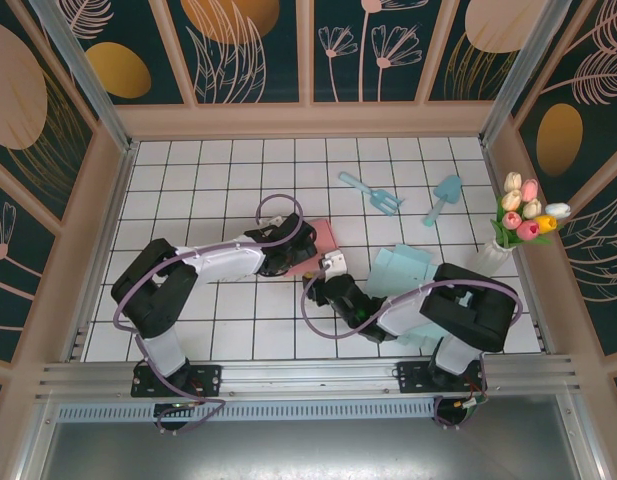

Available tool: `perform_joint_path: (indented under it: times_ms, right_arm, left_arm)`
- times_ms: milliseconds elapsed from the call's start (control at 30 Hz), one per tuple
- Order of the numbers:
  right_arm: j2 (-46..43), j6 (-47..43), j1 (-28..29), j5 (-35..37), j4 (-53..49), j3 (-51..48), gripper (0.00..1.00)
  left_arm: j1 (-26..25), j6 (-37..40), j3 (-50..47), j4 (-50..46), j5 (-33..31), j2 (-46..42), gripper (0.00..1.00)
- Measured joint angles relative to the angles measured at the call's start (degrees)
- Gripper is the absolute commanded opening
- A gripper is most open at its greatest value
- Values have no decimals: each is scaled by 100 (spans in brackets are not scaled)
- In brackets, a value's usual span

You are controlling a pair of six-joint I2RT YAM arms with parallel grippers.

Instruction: Fold the paper box

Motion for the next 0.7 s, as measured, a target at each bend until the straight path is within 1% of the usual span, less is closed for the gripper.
perform_joint_path:
  times_ms: [200,467,567,633,700]
  right_arm:
    - [-234,-87,0,11,-33,-7,58]
    - [-800,-151,-33,92,-24,-9,58]
    - [-966,-151,-35,192,-118,-83,59]
    - [-1207,-149,-74,251,-247,-216,59]
    - [-1539,-127,-221,297,-479,-332,59]
  left_arm:
    - [0,42,4,-2,-72,9,86]
    - [-11,227,50,-17,-269,70,87]
    - [-13,442,59,-9,-409,68,88]
    - [-11,721,22,61,-518,24,88]
    - [-4,1165,-195,229,-610,-142,91]
